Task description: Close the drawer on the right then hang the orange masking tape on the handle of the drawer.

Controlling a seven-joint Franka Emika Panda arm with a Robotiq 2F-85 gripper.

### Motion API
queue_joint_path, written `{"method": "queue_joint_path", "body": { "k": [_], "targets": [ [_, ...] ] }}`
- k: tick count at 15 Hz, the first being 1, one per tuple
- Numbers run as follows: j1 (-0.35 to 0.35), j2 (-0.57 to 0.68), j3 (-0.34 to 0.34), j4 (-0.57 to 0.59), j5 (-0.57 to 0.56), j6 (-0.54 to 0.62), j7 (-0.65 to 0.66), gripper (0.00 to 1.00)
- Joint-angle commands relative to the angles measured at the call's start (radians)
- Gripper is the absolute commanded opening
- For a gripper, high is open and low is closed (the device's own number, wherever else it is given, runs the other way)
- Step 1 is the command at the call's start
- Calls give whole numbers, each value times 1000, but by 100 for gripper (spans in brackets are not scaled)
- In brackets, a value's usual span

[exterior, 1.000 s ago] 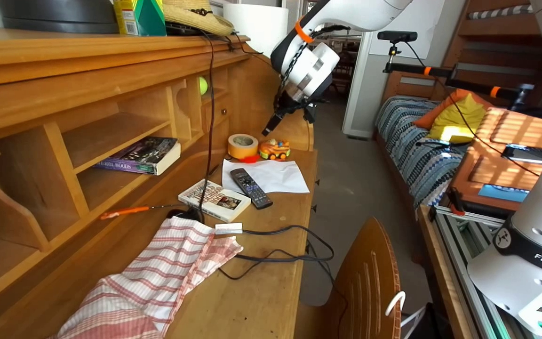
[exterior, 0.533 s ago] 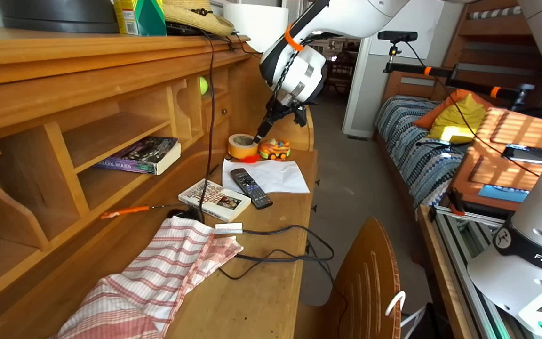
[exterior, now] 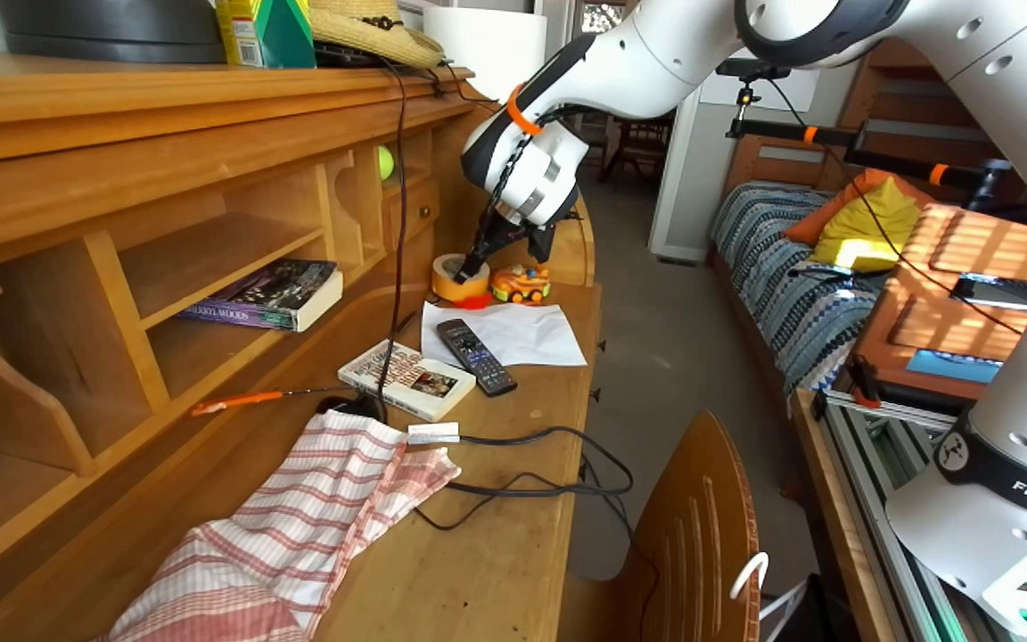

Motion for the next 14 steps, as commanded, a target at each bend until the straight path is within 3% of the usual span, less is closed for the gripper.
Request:
{"method": "queue_joint_path", "body": {
  "k": [1,2,4,10,14],
  "targets": [
    [6,101,9,118,6,26,25,84],
    [8,114,11,133,5,23,29,67],
    [13,133,11,157,4,23,35,59],
    [29,161,-1,194,14,56,89,11],
    [10,112,48,127,103,192,95,7]
  ]
}}
